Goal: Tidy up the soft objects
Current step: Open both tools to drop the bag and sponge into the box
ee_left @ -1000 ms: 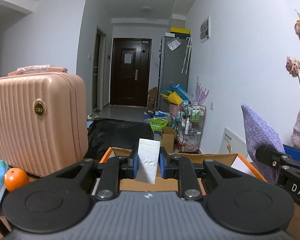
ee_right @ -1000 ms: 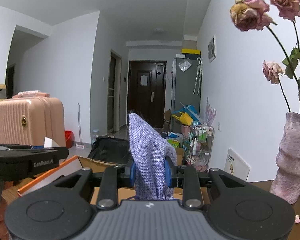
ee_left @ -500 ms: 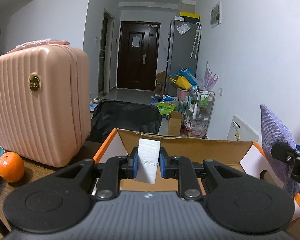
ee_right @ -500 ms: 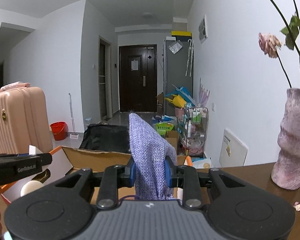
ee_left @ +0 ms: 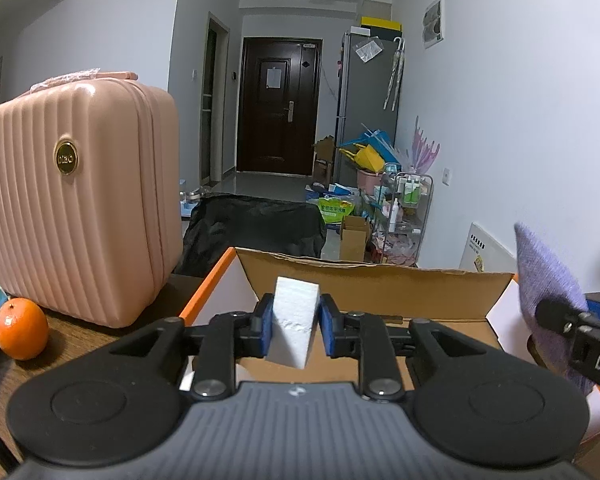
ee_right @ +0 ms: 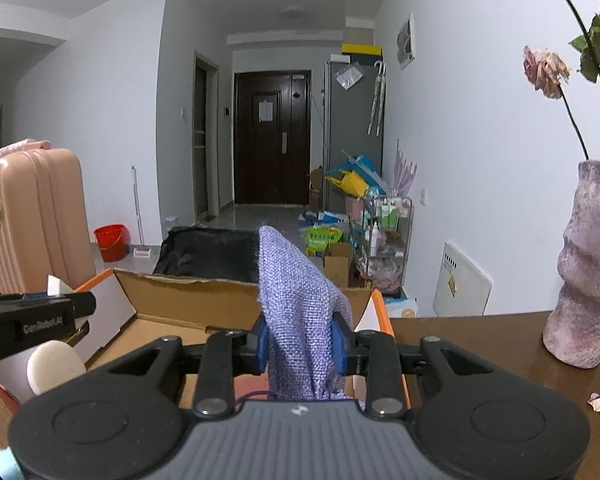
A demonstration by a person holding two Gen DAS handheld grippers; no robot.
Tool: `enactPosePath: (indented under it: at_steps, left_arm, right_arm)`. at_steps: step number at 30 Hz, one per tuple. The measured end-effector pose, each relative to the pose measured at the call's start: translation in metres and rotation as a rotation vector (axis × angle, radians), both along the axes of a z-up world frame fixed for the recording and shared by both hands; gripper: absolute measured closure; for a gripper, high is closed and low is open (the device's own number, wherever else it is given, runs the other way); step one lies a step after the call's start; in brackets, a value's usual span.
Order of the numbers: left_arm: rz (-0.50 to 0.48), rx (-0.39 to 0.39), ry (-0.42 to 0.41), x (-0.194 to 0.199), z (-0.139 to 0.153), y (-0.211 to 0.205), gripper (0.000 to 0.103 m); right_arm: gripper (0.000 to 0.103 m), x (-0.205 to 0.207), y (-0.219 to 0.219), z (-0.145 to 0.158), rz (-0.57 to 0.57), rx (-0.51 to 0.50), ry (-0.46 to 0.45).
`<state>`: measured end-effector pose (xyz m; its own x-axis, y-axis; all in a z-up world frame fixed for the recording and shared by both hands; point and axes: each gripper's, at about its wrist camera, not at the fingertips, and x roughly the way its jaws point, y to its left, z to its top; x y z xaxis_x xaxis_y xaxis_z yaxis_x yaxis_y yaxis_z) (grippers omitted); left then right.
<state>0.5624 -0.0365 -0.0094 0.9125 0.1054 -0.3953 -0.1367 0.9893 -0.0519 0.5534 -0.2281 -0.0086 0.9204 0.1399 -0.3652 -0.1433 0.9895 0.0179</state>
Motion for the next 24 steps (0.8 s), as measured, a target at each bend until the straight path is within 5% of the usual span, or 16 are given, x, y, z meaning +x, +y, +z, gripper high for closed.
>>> enactPosePath:
  at_steps: [3,4,7,11,24]
  left_arm:
    - [0.011,-0.011,0.005,-0.001,0.001,0.002,0.027]
    - [0.022,-0.004,0.002,-0.001,0.001,0.002,0.015]
    - [0.052,0.003,-0.019,-0.006,0.002,0.003,0.000]
    - [0.073,0.007,-0.032,-0.008,0.003,0.003,0.000]
    - [0.089,-0.002,-0.025,-0.018,0.003,0.009,0.000]
  right_arm:
    - [0.061,0.002,0.001,-0.002,0.004,-0.006,0.018]
    - [0.046,0.002,0.001,-0.002,0.003,-0.008,0.020]
    - [0.012,-0.003,0.001,-0.001,-0.011,-0.004,0.000]
    - [0.000,-0.005,-0.001,0.002,-0.019,0.006,-0.009]
    - [0.000,-0.017,0.000,0.002,-0.012,-0.018,0.001]
